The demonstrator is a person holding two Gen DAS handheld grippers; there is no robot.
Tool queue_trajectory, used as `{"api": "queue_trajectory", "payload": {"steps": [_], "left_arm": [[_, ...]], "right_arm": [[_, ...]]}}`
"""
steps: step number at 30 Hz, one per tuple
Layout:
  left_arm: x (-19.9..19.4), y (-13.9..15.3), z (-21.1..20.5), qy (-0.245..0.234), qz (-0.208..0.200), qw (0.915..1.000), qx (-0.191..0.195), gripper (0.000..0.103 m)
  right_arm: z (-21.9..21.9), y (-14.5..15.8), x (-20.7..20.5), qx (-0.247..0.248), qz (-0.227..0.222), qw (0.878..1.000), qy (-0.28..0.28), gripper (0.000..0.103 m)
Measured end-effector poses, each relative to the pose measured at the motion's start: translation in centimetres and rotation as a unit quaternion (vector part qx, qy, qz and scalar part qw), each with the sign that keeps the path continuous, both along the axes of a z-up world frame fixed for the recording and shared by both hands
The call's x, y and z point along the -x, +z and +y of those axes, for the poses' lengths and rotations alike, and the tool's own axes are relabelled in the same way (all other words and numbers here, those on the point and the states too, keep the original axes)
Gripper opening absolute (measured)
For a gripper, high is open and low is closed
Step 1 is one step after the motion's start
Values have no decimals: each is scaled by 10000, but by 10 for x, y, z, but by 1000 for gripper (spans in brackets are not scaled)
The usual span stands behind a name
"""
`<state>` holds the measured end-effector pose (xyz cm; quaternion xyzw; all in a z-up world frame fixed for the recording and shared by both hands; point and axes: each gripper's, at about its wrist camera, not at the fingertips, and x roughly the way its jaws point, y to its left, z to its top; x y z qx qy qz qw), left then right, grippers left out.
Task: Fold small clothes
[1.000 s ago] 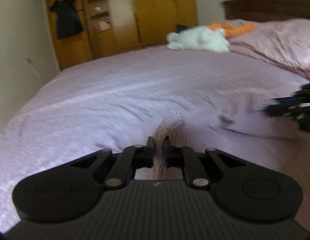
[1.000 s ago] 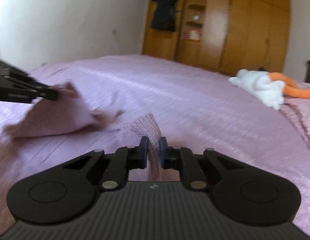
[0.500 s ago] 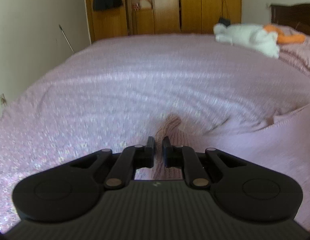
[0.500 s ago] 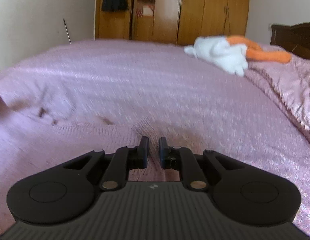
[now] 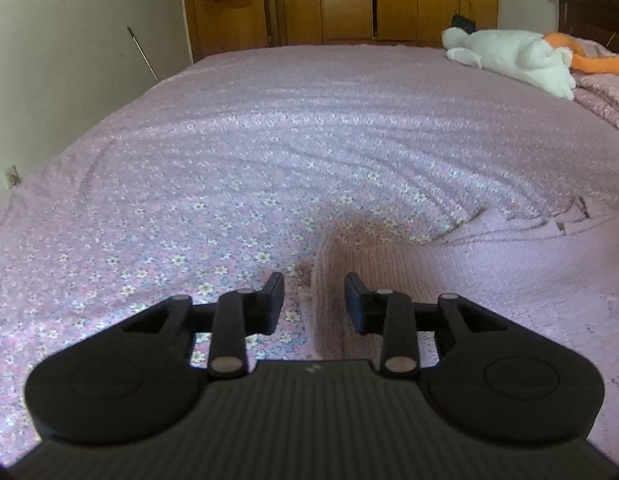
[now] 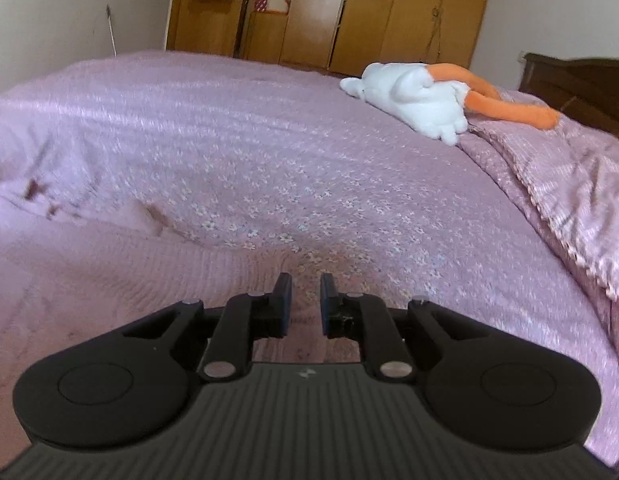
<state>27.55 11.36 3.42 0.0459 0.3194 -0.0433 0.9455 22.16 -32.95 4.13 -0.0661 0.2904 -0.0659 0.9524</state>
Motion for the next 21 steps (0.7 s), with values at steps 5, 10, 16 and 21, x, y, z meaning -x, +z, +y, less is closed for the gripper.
{"api": "queue_trajectory", "payload": {"steps": [5,10,16,21], "left_arm": [[9,4,4,15,129,9998,117,36],[13,-7,6,-116,403,9989,219,37],[11,-11,15,88,570,9970,517,42],[31,6,16,35,523,9976,461,42]], "right_arm": [[-6,4,37,-789,-150,9966,194,15],[-14,-25,40,-990,178,9949,-87,15],[-30,-35,43,-1385,15,9892,-474,29],[-44,-23,60,-1895,-81,9802,-574,54]]}}
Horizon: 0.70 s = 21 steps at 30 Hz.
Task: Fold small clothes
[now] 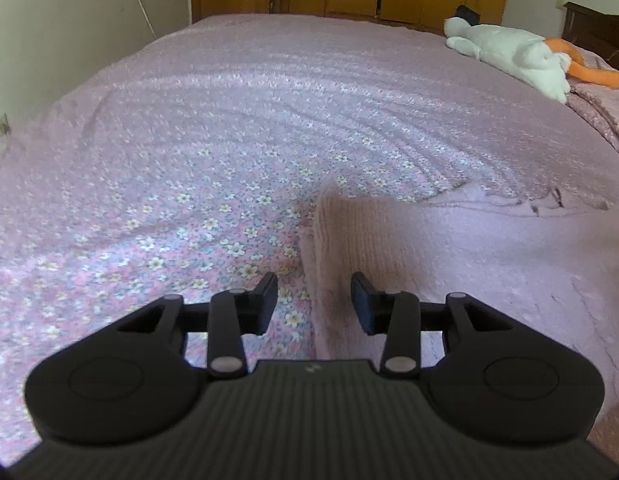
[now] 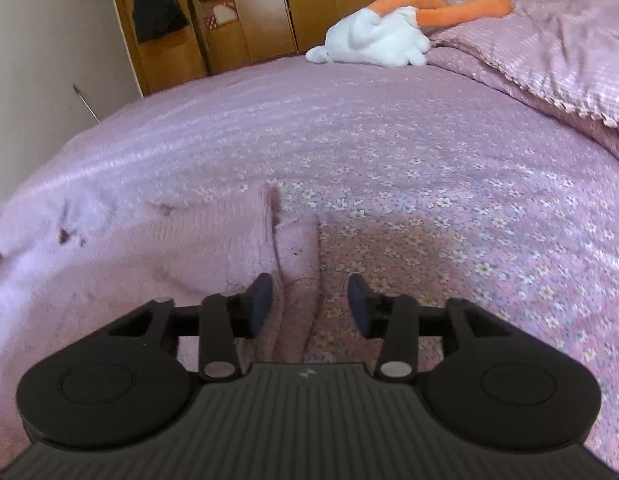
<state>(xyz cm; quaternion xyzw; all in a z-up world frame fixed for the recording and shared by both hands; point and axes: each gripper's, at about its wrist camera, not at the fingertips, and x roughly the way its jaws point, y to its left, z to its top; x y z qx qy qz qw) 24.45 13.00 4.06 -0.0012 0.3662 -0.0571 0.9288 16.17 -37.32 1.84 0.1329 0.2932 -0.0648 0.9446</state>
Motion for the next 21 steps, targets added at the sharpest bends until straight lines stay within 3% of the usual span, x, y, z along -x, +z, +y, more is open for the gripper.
{"api": "queue_trajectory", "payload": {"steps": [6,8,16,21], "left_arm": [[37,19,-5,-85,0,10000,-4,42],[49,22,-8,-99,12,9999,-19,42],[80,21,-14,13,407,9990,209,42],[96,15,-19,123,593,9979,223,42]], "right_arm": [[-7,14,30,-676,-59,9977,-83,59],[-7,18,40,-830,-81,9964,-119,69],[-8,16,71,-1354,68,9908,-40,70],[-14,-3,72,-1982,480,9790,16,70]]}}
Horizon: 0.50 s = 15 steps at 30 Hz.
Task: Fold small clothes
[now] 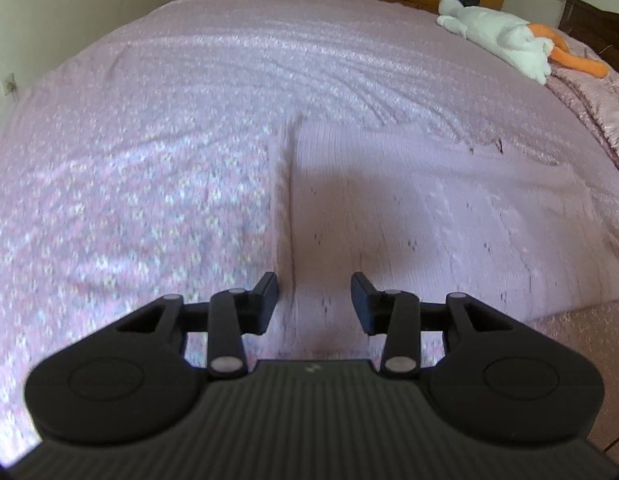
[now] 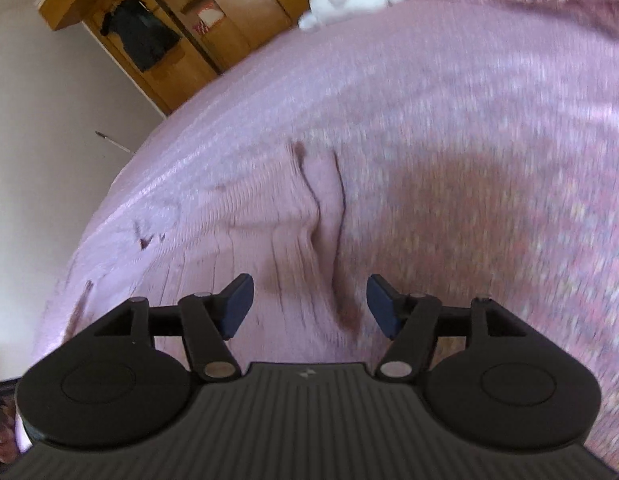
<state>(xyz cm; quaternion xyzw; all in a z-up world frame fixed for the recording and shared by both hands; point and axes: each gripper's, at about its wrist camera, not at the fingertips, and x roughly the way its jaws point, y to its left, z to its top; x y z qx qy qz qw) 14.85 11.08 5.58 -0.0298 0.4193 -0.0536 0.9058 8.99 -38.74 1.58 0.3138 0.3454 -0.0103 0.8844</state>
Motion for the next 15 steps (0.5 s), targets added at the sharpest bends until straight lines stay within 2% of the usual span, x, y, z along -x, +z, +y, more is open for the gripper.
{"api": "queue_trajectory", "payload": {"steps": [3,5,6,11,15], "left_arm": [[6,-2,-3,58,71,9999,-62,43],[9,-2,-4,89,127,9999,-50,43],[11,-2,-4,116,155,9998,-46,43],[16,-3,-5,227,326,9992,26,43],[17,-6,-8,291,383,9988,-108,43]], "right_arm": [[0,-8,0,-207,-44,9998,26,72],[0,-11,-2,-369,-118,9992,65,80],[0,-12,-4,-437,-144,9989,90,81],[-1,-16,-14,-727,-262,9967,234,81],[-3,-20,-20,-943,-367,9946,231,81]]}}
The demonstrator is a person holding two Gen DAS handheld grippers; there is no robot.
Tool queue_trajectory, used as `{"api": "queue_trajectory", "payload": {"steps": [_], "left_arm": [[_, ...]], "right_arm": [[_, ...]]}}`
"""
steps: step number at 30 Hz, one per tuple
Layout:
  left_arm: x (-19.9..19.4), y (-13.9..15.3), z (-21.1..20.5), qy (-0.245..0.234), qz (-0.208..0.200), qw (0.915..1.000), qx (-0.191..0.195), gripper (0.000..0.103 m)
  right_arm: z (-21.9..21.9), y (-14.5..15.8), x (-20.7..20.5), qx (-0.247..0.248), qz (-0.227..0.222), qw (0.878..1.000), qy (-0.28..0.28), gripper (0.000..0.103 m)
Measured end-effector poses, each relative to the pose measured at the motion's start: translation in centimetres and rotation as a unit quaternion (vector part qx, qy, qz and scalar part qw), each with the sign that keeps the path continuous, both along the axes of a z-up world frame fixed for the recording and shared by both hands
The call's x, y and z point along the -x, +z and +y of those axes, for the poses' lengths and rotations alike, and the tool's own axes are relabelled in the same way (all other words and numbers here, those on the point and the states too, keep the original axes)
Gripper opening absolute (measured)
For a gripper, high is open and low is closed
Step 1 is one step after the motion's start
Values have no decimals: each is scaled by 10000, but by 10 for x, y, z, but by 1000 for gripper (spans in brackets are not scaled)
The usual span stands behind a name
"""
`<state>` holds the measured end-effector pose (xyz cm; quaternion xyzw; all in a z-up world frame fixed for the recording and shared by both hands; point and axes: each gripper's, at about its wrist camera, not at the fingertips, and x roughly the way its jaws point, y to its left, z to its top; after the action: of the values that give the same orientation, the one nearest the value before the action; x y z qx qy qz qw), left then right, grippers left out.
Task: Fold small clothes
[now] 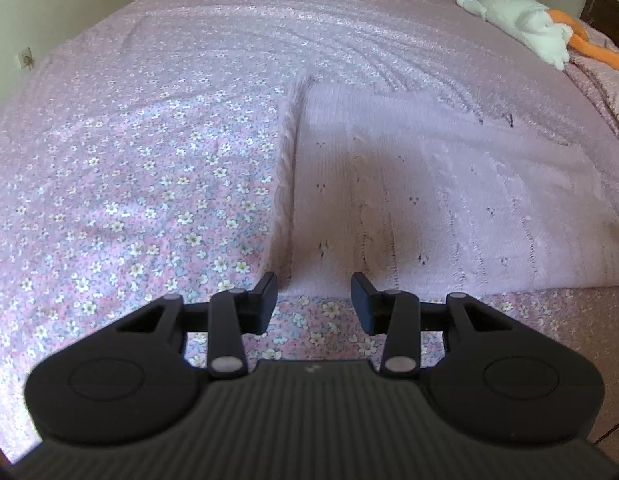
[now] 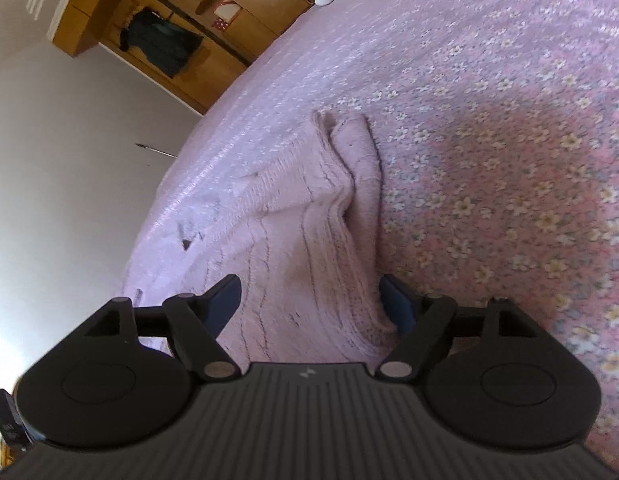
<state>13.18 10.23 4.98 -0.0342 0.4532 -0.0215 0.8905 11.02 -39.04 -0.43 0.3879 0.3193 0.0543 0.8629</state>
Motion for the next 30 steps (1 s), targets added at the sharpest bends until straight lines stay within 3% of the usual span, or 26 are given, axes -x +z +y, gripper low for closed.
{"api": "queue_trajectory", "payload": {"steps": [12,13,14,16,22,30], "left_arm": [[-2,-3,0,36,39,9999,-89,43],[-2,-3,0,37,44,9999,-95,43],[-2,-4,0,35,50,9999,-101,43],[-1,-5,0,40,66,9999,-117,43],[0,-5,4,60,75,9999,-131,43],[5,-2,4,92,-58,9996,-258,43]], "right_arm": [[1,-3,-6,22,-46,10000,-38,80],[2,-3,-6,79,-28,9999,-72,74],[2,-3,-6,191,50,9997,-113,53],[1,-7,-7,240,199,9993,-198,34],[-5,-16,-6,-46,127,9995,-278,32],[-4,-17,-6,-114,43,9996,-240,40]]}}
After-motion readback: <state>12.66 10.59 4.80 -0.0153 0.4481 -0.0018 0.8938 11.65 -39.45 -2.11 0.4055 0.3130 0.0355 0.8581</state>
